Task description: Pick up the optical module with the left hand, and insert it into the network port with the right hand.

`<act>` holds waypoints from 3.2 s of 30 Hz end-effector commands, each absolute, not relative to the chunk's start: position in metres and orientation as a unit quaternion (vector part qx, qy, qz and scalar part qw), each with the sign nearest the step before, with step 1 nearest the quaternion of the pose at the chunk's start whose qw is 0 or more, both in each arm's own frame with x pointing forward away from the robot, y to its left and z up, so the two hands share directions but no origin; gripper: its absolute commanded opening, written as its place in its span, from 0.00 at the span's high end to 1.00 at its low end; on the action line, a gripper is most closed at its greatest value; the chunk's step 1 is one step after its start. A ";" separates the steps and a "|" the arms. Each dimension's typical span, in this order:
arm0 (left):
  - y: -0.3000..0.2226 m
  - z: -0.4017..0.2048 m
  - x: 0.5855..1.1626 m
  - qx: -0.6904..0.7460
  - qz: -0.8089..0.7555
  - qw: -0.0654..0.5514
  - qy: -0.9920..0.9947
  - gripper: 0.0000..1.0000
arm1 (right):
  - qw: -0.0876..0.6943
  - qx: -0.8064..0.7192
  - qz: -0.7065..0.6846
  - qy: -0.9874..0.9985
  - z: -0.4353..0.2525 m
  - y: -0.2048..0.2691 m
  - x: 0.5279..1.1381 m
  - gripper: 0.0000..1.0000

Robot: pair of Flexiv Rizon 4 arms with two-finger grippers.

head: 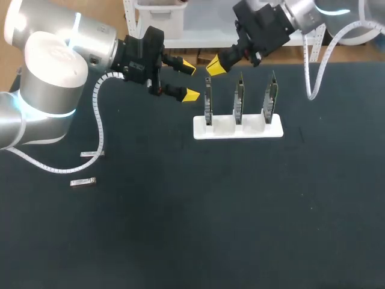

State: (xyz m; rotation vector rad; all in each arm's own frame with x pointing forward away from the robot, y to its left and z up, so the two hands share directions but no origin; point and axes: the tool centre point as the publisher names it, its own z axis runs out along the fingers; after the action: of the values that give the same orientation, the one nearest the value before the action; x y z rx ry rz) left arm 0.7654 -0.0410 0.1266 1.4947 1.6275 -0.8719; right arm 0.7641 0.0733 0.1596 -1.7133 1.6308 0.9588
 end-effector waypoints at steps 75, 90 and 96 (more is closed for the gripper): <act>-0.042 0.127 0.766 0.584 -0.339 0.372 0.637 0.00 | 0.261 -0.638 0.363 0.627 0.140 0.081 0.775 1.00; -0.042 0.127 0.766 0.584 -0.339 0.372 0.637 0.00 | 0.248 -0.635 0.369 0.632 0.136 0.079 0.769 1.00; -0.042 0.127 0.766 0.584 -0.339 0.372 0.637 0.00 | 0.250 -0.632 0.367 0.635 0.137 0.077 0.769 1.00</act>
State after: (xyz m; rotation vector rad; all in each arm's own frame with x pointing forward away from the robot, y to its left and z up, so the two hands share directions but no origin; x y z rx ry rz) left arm 0.7654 -0.0410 0.1266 1.4947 1.6274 -0.8718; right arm 0.7697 0.0783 0.1407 -1.7227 1.7286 0.9995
